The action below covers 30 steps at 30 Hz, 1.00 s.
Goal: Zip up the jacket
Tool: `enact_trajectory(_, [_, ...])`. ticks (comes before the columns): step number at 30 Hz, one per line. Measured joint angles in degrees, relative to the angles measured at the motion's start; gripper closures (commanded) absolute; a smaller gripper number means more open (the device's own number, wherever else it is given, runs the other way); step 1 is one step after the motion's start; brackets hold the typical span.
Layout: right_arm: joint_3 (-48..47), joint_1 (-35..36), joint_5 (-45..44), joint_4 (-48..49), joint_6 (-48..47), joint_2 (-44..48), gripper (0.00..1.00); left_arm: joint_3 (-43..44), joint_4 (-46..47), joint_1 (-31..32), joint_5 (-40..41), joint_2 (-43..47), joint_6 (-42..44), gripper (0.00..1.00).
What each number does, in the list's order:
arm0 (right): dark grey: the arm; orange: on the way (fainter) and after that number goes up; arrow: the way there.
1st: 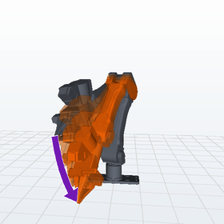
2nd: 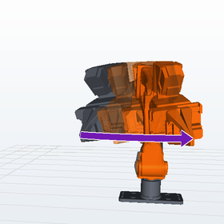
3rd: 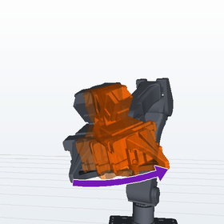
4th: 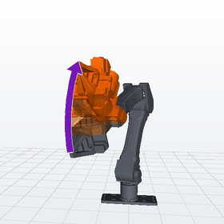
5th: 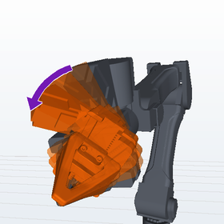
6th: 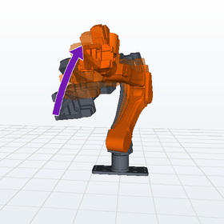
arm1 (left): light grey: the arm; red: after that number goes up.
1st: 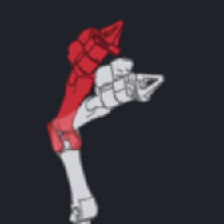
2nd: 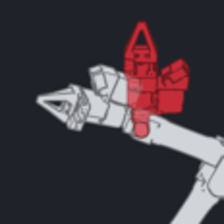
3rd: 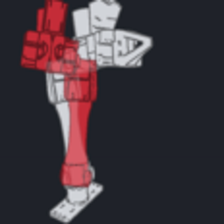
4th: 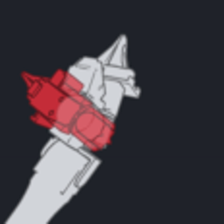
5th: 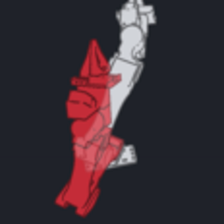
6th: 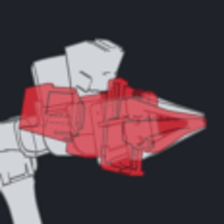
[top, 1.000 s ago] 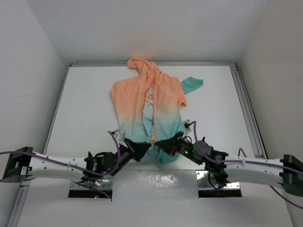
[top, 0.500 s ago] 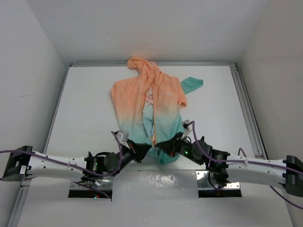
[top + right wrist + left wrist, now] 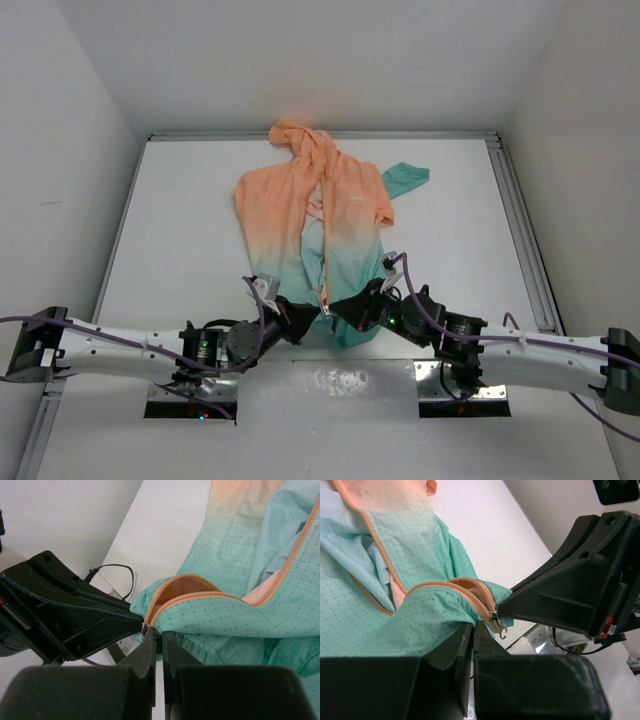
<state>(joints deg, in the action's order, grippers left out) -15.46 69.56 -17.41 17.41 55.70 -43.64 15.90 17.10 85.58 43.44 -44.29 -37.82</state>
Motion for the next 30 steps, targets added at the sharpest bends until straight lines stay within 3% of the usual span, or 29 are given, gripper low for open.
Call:
enact_trajectory(20, [-4.79, 1.09, -0.17, -7.48, 0.90, -3.17, 1.00, 1.68, -7.32, 0.00, -2.12, 1.33, 1.62, 1.00])
enact_trajectory(30, [-14.32, 1.40, -1.64, -16.28, 0.74, -9.57, 1.00, 3.63, -12.70, 0.00, -3.21, 2.21, 2.43, 1.00])
